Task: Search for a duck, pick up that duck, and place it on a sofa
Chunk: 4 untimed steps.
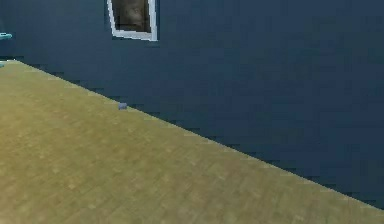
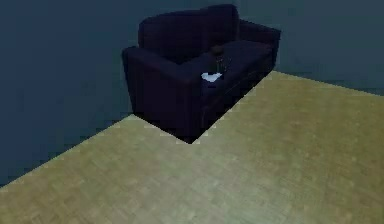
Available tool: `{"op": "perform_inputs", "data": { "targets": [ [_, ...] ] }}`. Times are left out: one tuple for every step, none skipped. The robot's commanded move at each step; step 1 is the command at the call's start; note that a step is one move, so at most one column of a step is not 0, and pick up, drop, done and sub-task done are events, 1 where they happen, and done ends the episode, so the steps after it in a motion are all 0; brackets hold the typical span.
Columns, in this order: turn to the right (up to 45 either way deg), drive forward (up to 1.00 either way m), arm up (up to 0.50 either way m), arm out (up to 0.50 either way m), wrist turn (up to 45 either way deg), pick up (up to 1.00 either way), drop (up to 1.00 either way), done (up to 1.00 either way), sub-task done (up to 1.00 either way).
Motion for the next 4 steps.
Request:
{"op": "perform_inputs", "data": {
  "targets": [
    [0.0,0.85,0.0,0.0,0.0,0.0,0.0,0.0,0.0],
    [-45.0,0.0,0.0,0.0,0.0,0.0,0.0,0.0,0.0],
    [-6.0,0.0,0.0,0.0,0.0,0.0,0.0,0.0,0.0],
    [0.0,0.65,0.0,0.0,0.0,0.0,0.0,0.0,0.0]
  ]
}}
